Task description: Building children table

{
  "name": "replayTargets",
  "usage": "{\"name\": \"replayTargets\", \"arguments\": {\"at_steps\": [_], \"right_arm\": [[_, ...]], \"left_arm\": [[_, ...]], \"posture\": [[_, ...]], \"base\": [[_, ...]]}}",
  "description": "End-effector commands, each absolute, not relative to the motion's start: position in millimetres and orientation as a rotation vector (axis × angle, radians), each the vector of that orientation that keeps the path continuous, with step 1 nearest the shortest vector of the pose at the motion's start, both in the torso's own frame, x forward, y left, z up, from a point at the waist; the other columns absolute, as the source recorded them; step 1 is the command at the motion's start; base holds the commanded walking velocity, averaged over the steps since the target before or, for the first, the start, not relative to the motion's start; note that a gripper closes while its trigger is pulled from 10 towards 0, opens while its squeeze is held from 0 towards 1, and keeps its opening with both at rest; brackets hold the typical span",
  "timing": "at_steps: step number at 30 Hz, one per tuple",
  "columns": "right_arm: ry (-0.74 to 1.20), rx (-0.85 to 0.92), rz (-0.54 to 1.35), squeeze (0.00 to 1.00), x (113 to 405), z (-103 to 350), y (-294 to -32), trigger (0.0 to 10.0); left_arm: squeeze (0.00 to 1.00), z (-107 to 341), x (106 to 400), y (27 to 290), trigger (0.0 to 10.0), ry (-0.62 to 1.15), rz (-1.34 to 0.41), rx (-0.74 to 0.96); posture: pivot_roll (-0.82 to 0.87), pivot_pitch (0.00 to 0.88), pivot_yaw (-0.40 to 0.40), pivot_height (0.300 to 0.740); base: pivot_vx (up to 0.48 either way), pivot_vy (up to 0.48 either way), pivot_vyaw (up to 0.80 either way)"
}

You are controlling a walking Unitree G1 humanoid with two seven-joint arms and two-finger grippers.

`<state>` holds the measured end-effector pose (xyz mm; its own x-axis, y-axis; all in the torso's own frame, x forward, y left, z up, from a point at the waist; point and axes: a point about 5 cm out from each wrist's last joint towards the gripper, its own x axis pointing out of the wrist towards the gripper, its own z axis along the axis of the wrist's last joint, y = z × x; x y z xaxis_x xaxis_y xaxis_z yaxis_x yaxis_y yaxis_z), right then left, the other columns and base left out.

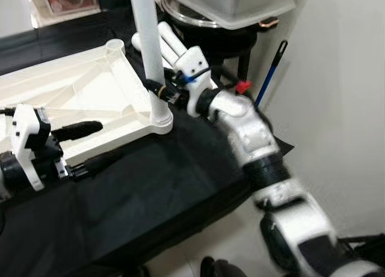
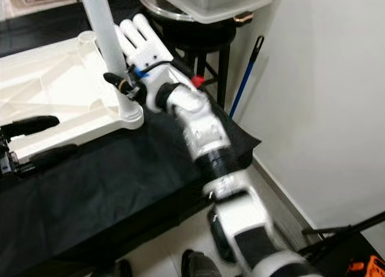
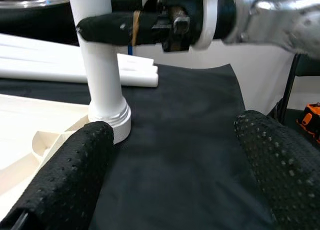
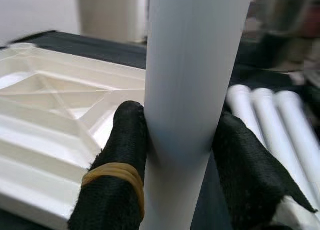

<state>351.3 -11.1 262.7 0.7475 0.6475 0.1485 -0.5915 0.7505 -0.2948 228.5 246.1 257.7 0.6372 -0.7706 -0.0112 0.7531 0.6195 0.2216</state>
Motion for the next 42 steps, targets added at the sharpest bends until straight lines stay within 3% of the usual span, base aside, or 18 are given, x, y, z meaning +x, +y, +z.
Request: {"name": "replayTargets", "arguments": {"at_steps": [1, 5, 12, 13, 18, 19, 20, 21, 24, 25, 28, 37, 38, 39, 42], "right_arm": [[-0.174, -0.3, 0.57, 0.0, 350.2, 237.4, -14.4, 0.0], [-0.165, -0.24, 0.587, 0.0, 337.5, 229.8, -0.5, 0.0], [-0.156, -0.202, 0.578, 0.0, 334.9, 233.0, -5.9, 0.0], [-0.156, -0.205, 0.576, 0.0, 335.7, 235.6, -9.2, 10.0], [-0.147, -0.161, 0.609, 0.0, 334.4, 244.1, -16.0, 10.0], [-0.156, -0.096, 0.641, 0.22, 332.2, 249.6, -17.0, 10.0], [-0.156, -0.096, 0.641, 0.22, 332.2, 249.6, -17.0, 10.0], [-0.189, -0.098, 0.717, 1.0, 330.3, 255.6, -18.8, 10.0], [-0.212, -0.085, 0.844, 1.0, 331.1, 264.9, -29.1, 10.0], [-0.223, -0.135, 0.973, 1.0, 334.0, 273.5, -44.0, 10.0], [-0.232, -0.18, 1.064, 1.0, 336.7, 280.3, -55.7, 10.0], [-0.214, -0.273, 1.153, 1.0, 360.6, 290.6, -71.2, 10.0], [-0.215, -0.276, 1.166, 0.79, 364.3, 293.2, -69.6, 10.0], [-0.216, -0.27, 1.19, 0.0, 366.9, 296.8, -66.4, 10.0], [-0.223, -0.262, 1.207, 0.0, 370.9, 302.2, -61.2, 10.0]], "left_arm": [[0.0, 254.1, 228.0, 243.7, 10.0, -0.082, -0.886, 0.212], [0.0, 254.5, 228.3, 243.1, 10.0, -0.083, -0.889, 0.213], [0.0, 255.1, 228.3, 242.7, 10.0, -0.087, -0.892, 0.214], [0.0, 254.9, 228.5, 242.4, 10.0, -0.087, -0.893, 0.213], [0.0, 253.5, 229.5, 240.1, 10.0, -0.087, -0.902, 0.209], [0.0, 253.4, 229.9, 239.1, 10.0, -0.087, -0.906, 0.209], [0.0, 253.4, 229.9, 239.1, 10.0, -0.087, -0.906, 0.209], [0.0, 253.4, 230.3, 237.9, 10.0, -0.088, -0.909, 0.208], [0.0, 254.0, 230.9, 234.9, 10.0, -0.094, -0.92, 0.204], [0.0, 252.9, 230.1, 233.3, 10.0, -0.094, -0.927, 0.201], [0.0, 250.6, 229.3, 232.7, 10.0, -0.09, -0.931, 0.197], [0.0, 250.2, 229.5, 229.7, 10.0, -0.088, -0.943, 0.193], [0.0, 250.0, 229.4, 229.9, 10.0, -0.087, -0.942, 0.193], [0.0, 250.3, 228.5, 230.2, 10.0, -0.087, -0.94, 0.193], [0.0, 250.8, 226.9, 230.6, 10.0, -0.086, -0.937, 0.195]], "posture": [[0.03, 0.224, -0.085, 0.74], [0.04, 0.221, -0.085, 0.74], [0.03, 0.219, -0.085, 0.74], [0.03, 0.219, -0.084, 0.74], [0.02, 0.218, -0.079, 0.74], [0.02, 0.221, -0.077, 0.74], [0.02, 0.221, -0.077, 0.74], [0.02, 0.219, -0.078, 0.74], [0.02, 0.22, -0.087, 0.74], [0.01, 0.224, -0.082, 0.74], [0.01, 0.224, -0.08, 0.74], [0.02, 0.24, -0.075, 0.74], [0.03, 0.24, -0.075, 0.74], [0.03, 0.243, -0.077, 0.74], [0.04, 0.246, -0.078, 0.74]], "base": [[0.0, 0.0, 0.0], [0.0, 0.0, 0.0], [0.0, 0.0, 0.0], [0.0, 0.0, 0.0], [0.0, 0.0, 0.0], [0.0, 0.0, 0.0], [0.0, 0.0, 0.0], [0.0, 0.0, 0.0], [0.0, 0.0, 0.0], [0.0, 0.0, 0.0], [0.0, 0.0, 0.0], [0.0, 0.0, 0.0], [0.0, 0.0, 0.0], [0.0, 0.0, 0.0], [0.0, 0.0, 0.0]]}}
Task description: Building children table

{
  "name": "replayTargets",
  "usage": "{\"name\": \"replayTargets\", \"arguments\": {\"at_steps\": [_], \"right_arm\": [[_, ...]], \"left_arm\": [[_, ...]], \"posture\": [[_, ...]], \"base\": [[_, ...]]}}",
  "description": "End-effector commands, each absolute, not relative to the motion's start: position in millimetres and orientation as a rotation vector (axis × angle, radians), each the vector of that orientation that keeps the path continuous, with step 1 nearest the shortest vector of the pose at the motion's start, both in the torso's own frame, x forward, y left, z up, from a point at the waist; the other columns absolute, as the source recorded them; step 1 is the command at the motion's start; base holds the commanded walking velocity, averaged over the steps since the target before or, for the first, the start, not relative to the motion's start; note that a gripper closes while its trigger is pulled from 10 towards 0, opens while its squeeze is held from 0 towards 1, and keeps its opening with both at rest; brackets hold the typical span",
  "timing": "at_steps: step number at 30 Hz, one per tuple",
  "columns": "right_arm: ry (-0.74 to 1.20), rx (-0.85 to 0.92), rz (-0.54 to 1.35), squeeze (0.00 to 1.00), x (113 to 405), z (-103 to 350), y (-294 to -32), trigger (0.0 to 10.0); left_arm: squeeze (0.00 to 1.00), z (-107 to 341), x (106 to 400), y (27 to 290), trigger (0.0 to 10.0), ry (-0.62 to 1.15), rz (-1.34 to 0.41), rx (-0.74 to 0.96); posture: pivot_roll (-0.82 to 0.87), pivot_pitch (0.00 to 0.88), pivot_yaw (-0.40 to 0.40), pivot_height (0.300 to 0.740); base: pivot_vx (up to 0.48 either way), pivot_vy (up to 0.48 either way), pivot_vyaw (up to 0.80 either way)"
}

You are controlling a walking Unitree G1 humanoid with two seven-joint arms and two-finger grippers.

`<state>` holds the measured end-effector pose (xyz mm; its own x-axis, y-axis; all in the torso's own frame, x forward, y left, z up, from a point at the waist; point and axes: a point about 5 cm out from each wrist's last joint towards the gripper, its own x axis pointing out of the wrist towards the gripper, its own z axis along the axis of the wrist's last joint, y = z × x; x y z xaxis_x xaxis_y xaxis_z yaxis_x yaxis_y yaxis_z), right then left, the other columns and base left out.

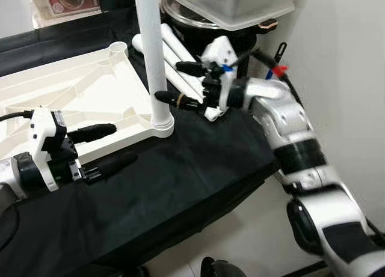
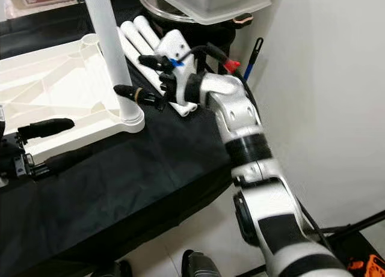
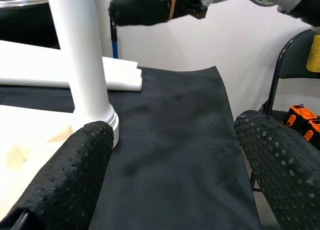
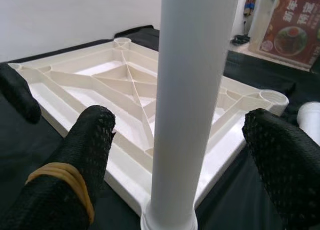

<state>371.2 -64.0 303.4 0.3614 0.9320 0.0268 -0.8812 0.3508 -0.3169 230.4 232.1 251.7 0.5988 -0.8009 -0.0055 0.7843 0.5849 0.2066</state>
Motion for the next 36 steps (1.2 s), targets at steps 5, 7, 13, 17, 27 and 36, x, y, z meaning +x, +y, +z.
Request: {"name": "replayTargets", "arguments": {"at_steps": [5, 7, 13, 17, 27, 36], "right_arm": [[-0.262, -0.241, 1.137, 0.0, 382.0, 310.8, -53.4, 10.0], [-0.266, -0.229, 1.134, 0.0, 382.7, 311.7, -52.2, 10.0], [-0.279, -0.209, 1.142, 0.0, 385.2, 314.1, -51.1, 0.0], [-0.276, -0.215, 1.162, 0.0, 387.4, 311.7, -53.1, 0.0], [-0.259, -0.291, 1.064, 0.0, 390.7, 300.0, -51.9, 0.0], [-0.185, -0.195, 0.575, 0.0, 369.9, 258.3, -18.6, 0.0]], "left_arm": [[0.0, 251.9, 224.8, 231.7, 10.0, -0.083, -0.936, 0.196], [0.0, 252.4, 224.9, 231.9, 10.0, -0.082, -0.936, 0.198], [0.0, 254.7, 224.1, 232.0, 10.0, -0.079, -0.937, 0.204], [0.0, 255.3, 223.3, 232.0, 10.0, -0.076, -0.933, 0.206], [0.0, 256.5, 226.6, 233.3, 10.0, -0.097, -0.888, 0.21], [0.0, 253.3, 232.6, 232.6, 10.0, -0.111, -0.838, 0.199]], "posture": [[0.06, 0.25, -0.076, 0.74], [0.06, 0.251, -0.076, 0.74], [0.06, 0.258, -0.076, 0.74], [0.06, 0.263, -0.075, 0.74], [0.05, 0.26, -0.079, 0.74], [0.04, 0.257, -0.09, 0.74]], "base": [[0.0, 0.0, 0.0], [0.0, 0.0, 0.0], [0.0, 0.0, 0.0], [0.0, 0.0, 0.0], [0.0, 0.0, 0.0], [0.0, 0.0, 0.0]]}}
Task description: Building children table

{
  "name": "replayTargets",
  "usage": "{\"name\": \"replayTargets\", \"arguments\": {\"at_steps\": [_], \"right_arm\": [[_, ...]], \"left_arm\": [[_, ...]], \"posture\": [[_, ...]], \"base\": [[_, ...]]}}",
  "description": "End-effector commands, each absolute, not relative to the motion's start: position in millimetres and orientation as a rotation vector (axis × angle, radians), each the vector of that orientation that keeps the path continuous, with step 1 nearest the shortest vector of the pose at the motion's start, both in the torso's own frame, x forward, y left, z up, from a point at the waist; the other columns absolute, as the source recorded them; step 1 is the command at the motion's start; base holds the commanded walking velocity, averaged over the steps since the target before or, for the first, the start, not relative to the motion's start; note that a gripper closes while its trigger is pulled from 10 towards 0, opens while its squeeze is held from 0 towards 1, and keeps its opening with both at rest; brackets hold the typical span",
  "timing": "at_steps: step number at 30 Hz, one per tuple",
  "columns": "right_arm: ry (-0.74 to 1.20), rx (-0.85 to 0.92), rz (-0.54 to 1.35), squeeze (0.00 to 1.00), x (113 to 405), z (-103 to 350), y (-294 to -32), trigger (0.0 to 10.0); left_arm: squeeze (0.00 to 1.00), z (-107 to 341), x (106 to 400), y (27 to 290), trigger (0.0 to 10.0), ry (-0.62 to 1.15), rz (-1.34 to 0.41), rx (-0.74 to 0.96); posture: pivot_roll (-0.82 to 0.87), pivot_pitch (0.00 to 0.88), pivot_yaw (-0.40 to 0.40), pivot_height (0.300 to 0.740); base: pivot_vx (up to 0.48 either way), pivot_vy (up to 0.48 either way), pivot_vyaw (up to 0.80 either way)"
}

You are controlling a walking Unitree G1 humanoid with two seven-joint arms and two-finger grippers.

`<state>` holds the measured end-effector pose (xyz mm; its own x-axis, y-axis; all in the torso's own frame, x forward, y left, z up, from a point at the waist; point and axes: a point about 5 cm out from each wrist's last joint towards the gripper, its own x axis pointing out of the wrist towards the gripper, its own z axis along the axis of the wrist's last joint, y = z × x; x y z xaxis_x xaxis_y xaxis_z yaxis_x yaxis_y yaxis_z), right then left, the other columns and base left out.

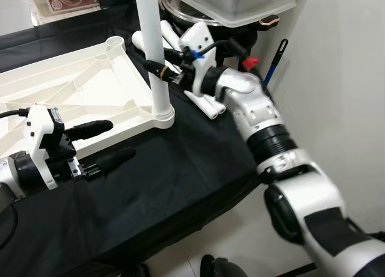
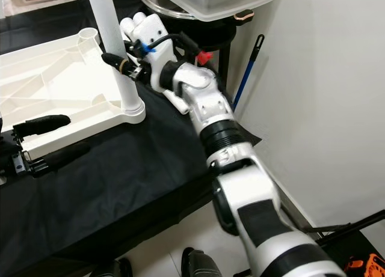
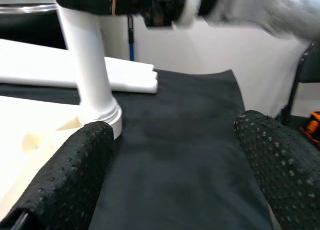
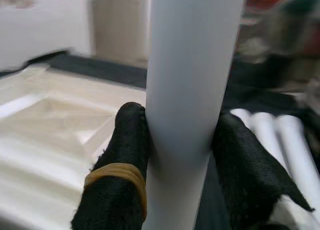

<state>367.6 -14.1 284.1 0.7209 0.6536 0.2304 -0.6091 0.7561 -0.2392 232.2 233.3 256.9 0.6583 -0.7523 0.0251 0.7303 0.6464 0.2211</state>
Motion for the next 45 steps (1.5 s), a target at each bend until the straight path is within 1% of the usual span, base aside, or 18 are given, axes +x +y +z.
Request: {"name": "replayTargets", "arguments": {"at_steps": [1, 7, 12, 13, 14, 15, 19, 20, 22, 23, 24, 27, 29, 35, 37, 38, 41, 45], "right_arm": [[-0.177, -0.171, 0.534, 0.0, 363.1, 252.3, -14.6, 0.0], [-0.162, -0.112, 0.535, 0.0, 347.9, 242.7, 2.3, 0.0], [-0.182, -0.113, 0.543, 0.0, 342.4, 246.4, 2.4, 0.0], [-0.188, -0.135, 0.552, 0.0, 341.9, 249.2, 0.0, 6.1], [-0.188, -0.135, 0.552, 0.0, 341.9, 249.2, 0.0, 6.1], [-0.202, -0.101, 0.607, 0.0, 341.2, 254.1, -0.9, 10.0], [-0.214, -0.056, 0.655, 0.0, 335.9, 262.2, -4.3, 10.0], [-0.203, -0.023, 0.675, 0.39, 336.6, 265.8, -10.3, 10.0], [-0.203, -0.023, 0.675, 0.39, 336.6, 265.8, -10.3, 10.0], [-0.201, -0.002, 0.743, 1.0, 337.1, 270.1, -15.5, 10.0], [-0.201, -0.002, 0.743, 1.0, 337.1, 270.1, -15.5, 10.0], [-0.232, -0.004, 0.925, 1.0, 346.7, 285.9, -40.9, 10.0], [-0.237, -0.029, 0.935, 1.0, 351.9, 288.5, -50.0, 10.0], [-0.25, -0.074, 0.938, 1.0, 364.3, 291.5, -59.6, 10.0], [-0.222, -0.064, 1.0, 1.0, 370.0, 288.7, -58.9, 10.0], [-0.192, -0.066, 1.056, 0.0, 371.5, 283.9, -56.9, 10.0], [-0.15, -0.079, 1.153, 0.0, 373.6, 277.3, -53.7, 10.0], [-0.16, -0.118, 1.196, 0.0, 379.8, 282.0, -51.3, 10.0]], "left_arm": [[0.0, 252.8, 233.1, 231.9, 10.0, -0.111, -0.835, 0.198], [0.0, 251.9, 234.0, 231.2, 10.0, -0.11, -0.831, 0.197], [0.0, 251.0, 235.5, 231.6, 10.0, -0.112, -0.827, 0.198], [0.0, 250.9, 235.7, 231.5, 10.0, -0.114, -0.827, 0.197], [0.0, 250.9, 235.7, 231.5, 10.0, -0.114, -0.827, 0.197], [0.0, 250.6, 235.9, 231.0, 10.0, -0.115, -0.827, 0.196], [0.0, 250.0, 236.6, 229.9, 10.0, -0.117, -0.828, 0.195], [0.0, 249.7, 237.0, 229.1, 10.0, -0.118, -0.829, 0.195], [0.0, 249.7, 237.0, 229.1, 10.0, -0.118, -0.829, 0.195], [0.0, 249.6, 237.1, 228.4, 10.0, -0.119, -0.831, 0.194], [0.0, 249.6, 237.1, 228.4, 10.0, -0.119, -0.831, 0.194], [0.0, 251.1, 236.4, 227.8, 10.0, -0.12, -0.839, 0.195], [0.0, 251.6, 236.1, 227.6, 10.0, -0.12, -0.841, 0.196], [0.0, 251.3, 235.1, 226.7, 10.0, -0.116, -0.848, 0.194], [0.0, 251.7, 235.1, 226.4, 10.0, -0.114, -0.851, 0.197], [0.0, 252.7, 235.2, 226.3, 10.0, -0.115, -0.853, 0.199], [0.0, 254.6, 234.8, 226.2, 10.0, -0.116, -0.855, 0.206], [0.0, 255.9, 233.1, 225.9, 10.0, -0.115, -0.86, 0.209]], "posture": [[0.04, 0.257, -0.09, 0.74], [0.05, 0.258, -0.086, 0.74], [0.04, 0.253, -0.09, 0.74], [0.03, 0.25, -0.091, 0.74], [0.03, 0.25, -0.091, 0.74], [0.03, 0.249, -0.09, 0.74], [0.03, 0.248, -0.087, 0.74], [0.03, 0.248, -0.086, 0.74], [0.03, 0.248, -0.086, 0.74], [0.03, 0.246, -0.088, 0.74], [0.03, 0.246, -0.088, 0.74], [0.03, 0.25, -0.086, 0.74], [0.03, 0.254, -0.085, 0.74], [0.04, 0.258, -0.082, 0.74], [0.05, 0.26, -0.081, 0.74], [0.06, 0.257, -0.08, 0.74], [0.07, 0.251, -0.08, 0.74], [0.07, 0.26, -0.081, 0.74]], "base": [[0.0, 0.0, 0.0], [0.0, 0.0, 0.0], [0.0, 0.0, 0.0], [0.0, 0.0, 0.0], [0.0, 0.0, 0.0], [0.0, 0.0, 0.0], [0.0, 0.0, 0.0], [0.0, 0.0, 0.0], [0.0, 0.0, 0.0], [0.0, 0.0, 0.0], [0.0, 0.0, 0.0], [0.0, 0.0, 0.0], [0.0, 0.0, 0.0], [0.0, 0.0, 0.0], [0.0, 0.0, 0.0], [0.0, 0.0, 0.0], [0.0, 0.0, 0.0], [0.0, 0.0, 0.0]]}}
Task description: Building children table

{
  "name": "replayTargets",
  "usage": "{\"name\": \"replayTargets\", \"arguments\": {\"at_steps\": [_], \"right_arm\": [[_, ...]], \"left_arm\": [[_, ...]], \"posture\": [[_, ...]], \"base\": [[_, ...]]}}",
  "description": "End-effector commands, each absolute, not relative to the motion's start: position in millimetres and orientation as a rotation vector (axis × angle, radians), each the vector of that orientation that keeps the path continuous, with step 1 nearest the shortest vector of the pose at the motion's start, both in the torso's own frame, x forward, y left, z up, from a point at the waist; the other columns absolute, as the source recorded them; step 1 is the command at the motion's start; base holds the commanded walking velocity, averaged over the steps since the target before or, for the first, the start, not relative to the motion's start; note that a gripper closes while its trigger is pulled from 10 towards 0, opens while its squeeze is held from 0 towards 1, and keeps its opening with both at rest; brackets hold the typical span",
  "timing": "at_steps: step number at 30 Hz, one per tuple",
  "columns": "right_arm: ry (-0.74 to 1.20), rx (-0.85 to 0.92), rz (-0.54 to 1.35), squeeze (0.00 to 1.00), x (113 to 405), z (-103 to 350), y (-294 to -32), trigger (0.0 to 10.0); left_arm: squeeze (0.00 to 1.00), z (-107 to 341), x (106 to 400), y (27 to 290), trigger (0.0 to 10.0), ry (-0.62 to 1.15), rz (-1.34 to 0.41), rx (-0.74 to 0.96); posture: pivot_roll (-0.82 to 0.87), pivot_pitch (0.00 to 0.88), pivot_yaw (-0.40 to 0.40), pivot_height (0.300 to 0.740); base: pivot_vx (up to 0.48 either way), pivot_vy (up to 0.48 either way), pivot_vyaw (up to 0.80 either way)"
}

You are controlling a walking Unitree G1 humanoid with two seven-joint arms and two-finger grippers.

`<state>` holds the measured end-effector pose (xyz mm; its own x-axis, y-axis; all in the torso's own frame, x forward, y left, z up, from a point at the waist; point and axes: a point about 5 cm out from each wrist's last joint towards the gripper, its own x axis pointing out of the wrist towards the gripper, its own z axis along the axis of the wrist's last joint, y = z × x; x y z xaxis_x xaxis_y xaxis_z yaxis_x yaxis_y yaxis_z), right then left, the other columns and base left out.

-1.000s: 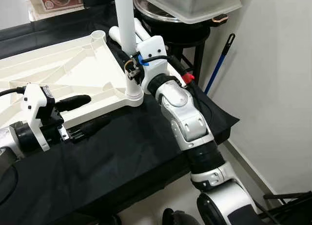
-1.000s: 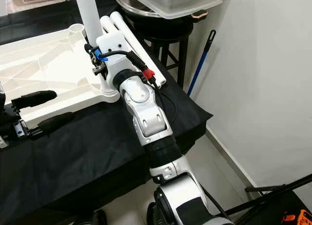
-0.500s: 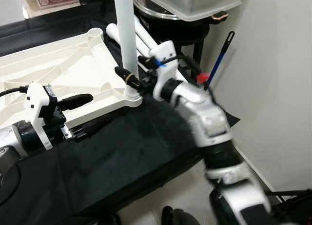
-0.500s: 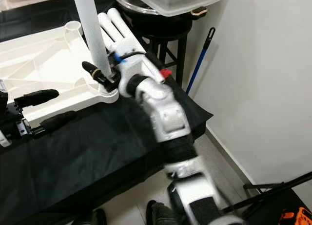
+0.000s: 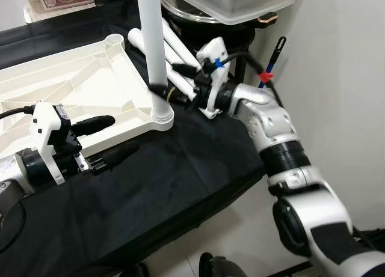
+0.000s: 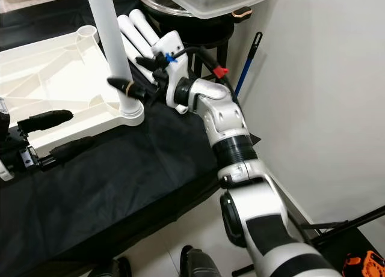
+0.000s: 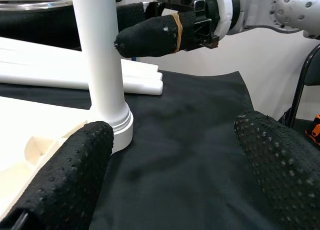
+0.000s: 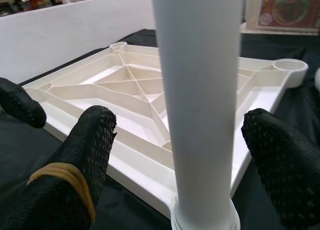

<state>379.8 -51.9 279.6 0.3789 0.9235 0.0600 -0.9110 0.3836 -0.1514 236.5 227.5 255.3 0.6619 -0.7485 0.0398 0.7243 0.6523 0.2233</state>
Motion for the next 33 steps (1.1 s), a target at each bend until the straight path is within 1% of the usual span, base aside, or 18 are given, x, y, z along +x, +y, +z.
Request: {"name": "replayTargets", "arguments": {"at_steps": [1, 9, 10, 11, 12, 17, 22, 25, 28, 29, 30, 32, 33], "right_arm": [[-0.164, -0.12, 1.209, 0.0, 380.3, 283.8, -50.7, 10.0], [-0.19, -0.176, 1.143, 0.0, 389.8, 294.3, -46.3, 10.0], [-0.195, -0.185, 1.134, 0.0, 390.8, 295.5, -45.3, 2.1], [-0.195, -0.185, 1.134, 0.0, 390.8, 295.5, -45.3, 2.1], [-0.197, -0.187, 1.127, 0.0, 391.4, 296.3, -44.1, 0.0], [-0.206, -0.207, 1.119, 0.0, 392.4, 297.1, -42.8, 0.0], [-0.223, -0.254, 1.044, 0.0, 396.3, 298.8, -45.2, 0.0], [-0.248, -0.273, 0.895, 0.0, 397.6, 296.4, -40.6, 0.0], [-0.251, -0.267, 0.873, 0.0, 397.8, 295.8, -39.4, 0.0], [-0.239, -0.249, 0.801, 0.0, 397.4, 290.1, -35.8, 0.0], [-0.207, -0.213, 0.705, 0.0, 392.9, 277.9, -29.3, 0.0], [-0.207, -0.213, 0.705, 0.0, 392.9, 277.9, -29.3, 0.0], [-0.198, -0.188, 0.649, 0.0, 381.8, 265.6, -18.7, 0.0]], "left_arm": [[0.0, 256.2, 232.6, 225.9, 10.0, -0.114, -0.86, 0.21], [0.0, 255.8, 230.6, 225.6, 10.0, -0.111, -0.86, 0.206], [0.0, 255.5, 230.0, 225.4, 10.0, -0.11, -0.859, 0.205], [0.0, 255.5, 230.0, 225.4, 10.0, -0.11, -0.859, 0.205], [0.0, 255.3, 229.5, 225.3, 10.0, -0.109, -0.859, 0.204], [0.0, 255.2, 228.8, 225.2, 10.0, -0.106, -0.857, 0.205], [0.0, 255.3, 229.1, 224.9, 10.0, -0.109, -0.855, 0.205], [0.0, 254.8, 229.5, 224.4, 10.0, -0.114, -0.851, 0.201], [0.0, 254.7, 229.4, 224.4, 10.0, -0.115, -0.851, 0.2], [0.0, 254.0, 229.4, 224.3, 10.0, -0.114, -0.849, 0.199], [0.0, 253.5, 229.7, 224.2, 10.0, -0.115, -0.848, 0.198], [0.0, 253.5, 229.7, 224.2, 10.0, -0.115, -0.848, 0.198], [0.0, 253.2, 229.8, 224.2, 10.0, -0.118, -0.847, 0.196]], "posture": [[0.07, 0.261, -0.08, 0.74], [0.08, 0.273, -0.087, 0.74], [0.08, 0.276, -0.087, 0.74], [0.08, 0.276, -0.087, 0.74], [0.08, 0.277, -0.087, 0.74], [0.07, 0.281, -0.088, 0.74], [0.07, 0.278, -0.093, 0.74], [0.06, 0.275, -0.096, 0.74], [0.06, 0.275, -0.096, 0.74], [0.05, 0.274, -0.096, 0.74], [0.05, 0.268, -0.104, 0.74], [0.05, 0.268, -0.104, 0.74], [0.05, 0.268, -0.102, 0.74]], "base": [[0.0, 0.0, 0.0], [0.0, 0.0, 0.0], [0.0, 0.0, 0.0], [0.0, 0.0, 0.0], [0.0, 0.0, 0.0], [0.0, 0.0, 0.0], [0.0, 0.0, 0.0], [0.0, 0.0, 0.0], [0.0, 0.0, 0.0], [0.0, 0.0, 0.0], [0.0, 0.0, 0.0], [0.0, 0.0, 0.0], [0.0, 0.0, 0.0]]}}
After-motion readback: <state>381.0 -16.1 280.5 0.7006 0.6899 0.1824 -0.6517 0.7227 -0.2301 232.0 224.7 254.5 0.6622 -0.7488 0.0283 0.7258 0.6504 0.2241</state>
